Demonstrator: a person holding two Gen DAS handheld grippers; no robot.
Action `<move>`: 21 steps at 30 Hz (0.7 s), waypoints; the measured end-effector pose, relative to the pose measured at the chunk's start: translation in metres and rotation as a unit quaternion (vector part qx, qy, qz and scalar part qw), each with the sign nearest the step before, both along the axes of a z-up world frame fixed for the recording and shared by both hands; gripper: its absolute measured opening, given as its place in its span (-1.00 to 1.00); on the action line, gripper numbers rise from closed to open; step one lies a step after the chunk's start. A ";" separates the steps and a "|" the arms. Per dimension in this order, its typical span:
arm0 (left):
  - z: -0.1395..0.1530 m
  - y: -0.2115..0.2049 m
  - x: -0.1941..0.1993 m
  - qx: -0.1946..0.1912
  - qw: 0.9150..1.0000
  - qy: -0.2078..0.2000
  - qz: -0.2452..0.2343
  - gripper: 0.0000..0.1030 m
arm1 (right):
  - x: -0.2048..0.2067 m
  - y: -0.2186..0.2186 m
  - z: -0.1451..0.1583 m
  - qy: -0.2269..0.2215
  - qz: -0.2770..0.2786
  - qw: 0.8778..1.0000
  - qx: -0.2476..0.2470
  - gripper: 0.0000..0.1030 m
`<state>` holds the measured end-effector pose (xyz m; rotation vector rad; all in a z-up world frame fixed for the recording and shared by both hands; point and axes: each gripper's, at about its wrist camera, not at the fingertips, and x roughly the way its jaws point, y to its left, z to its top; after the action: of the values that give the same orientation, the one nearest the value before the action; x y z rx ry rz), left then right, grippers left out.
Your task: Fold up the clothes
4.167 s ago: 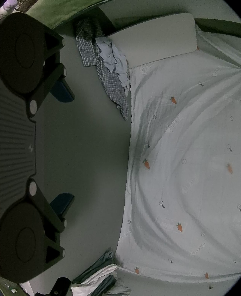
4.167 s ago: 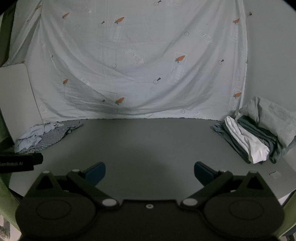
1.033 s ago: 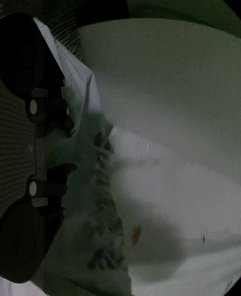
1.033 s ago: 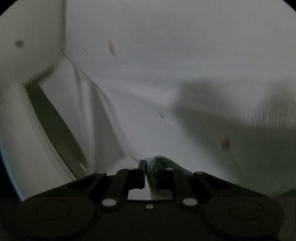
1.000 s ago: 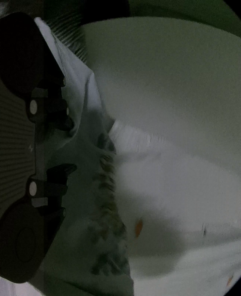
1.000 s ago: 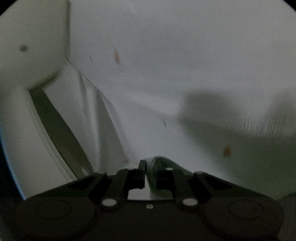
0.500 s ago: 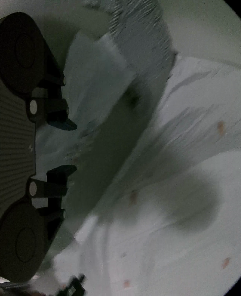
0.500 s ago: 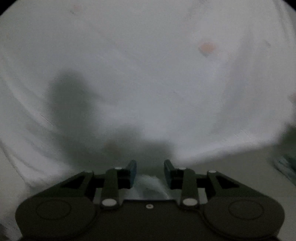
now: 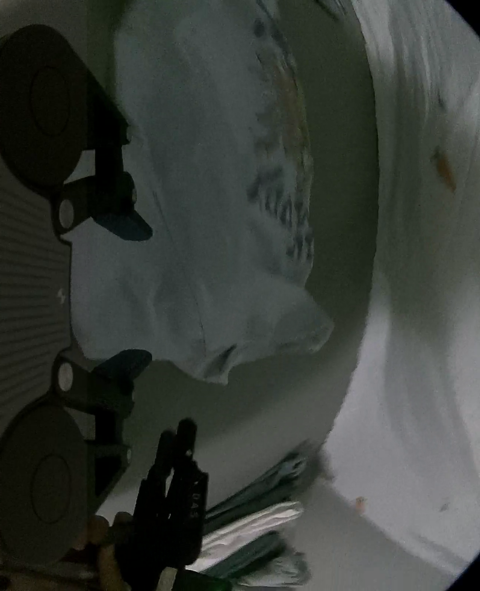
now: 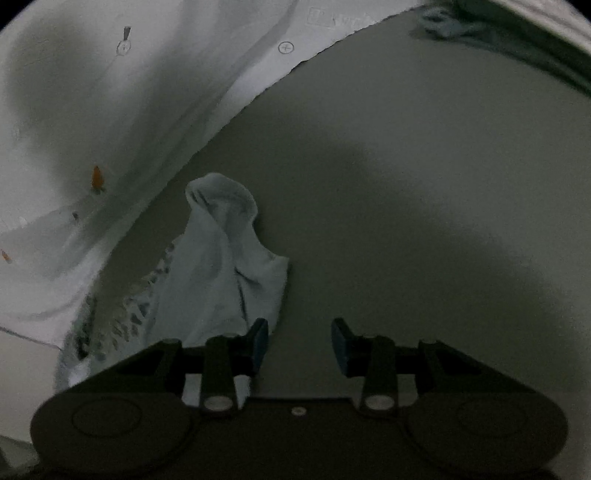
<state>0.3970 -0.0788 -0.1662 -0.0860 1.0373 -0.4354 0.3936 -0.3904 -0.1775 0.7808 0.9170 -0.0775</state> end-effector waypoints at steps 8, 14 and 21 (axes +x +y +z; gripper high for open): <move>-0.018 -0.048 0.090 -0.028 0.999 0.010 0.022 0.28 | 0.030 -0.003 -0.011 0.005 -0.027 0.998 0.061 -0.25; -0.035 -0.074 0.147 -0.021 0.999 0.016 0.022 0.28 | 0.056 0.006 -0.021 0.026 -0.035 0.997 0.058 -0.24; -0.049 -0.082 0.173 -0.015 1.000 0.014 0.018 -0.12 | 0.085 0.034 -0.019 0.017 -0.013 1.000 0.012 -0.31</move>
<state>0.5703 -0.1610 -0.2156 -0.1375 1.0560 -0.4178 0.4789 -0.3567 -0.1966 0.8166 0.9415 -0.1033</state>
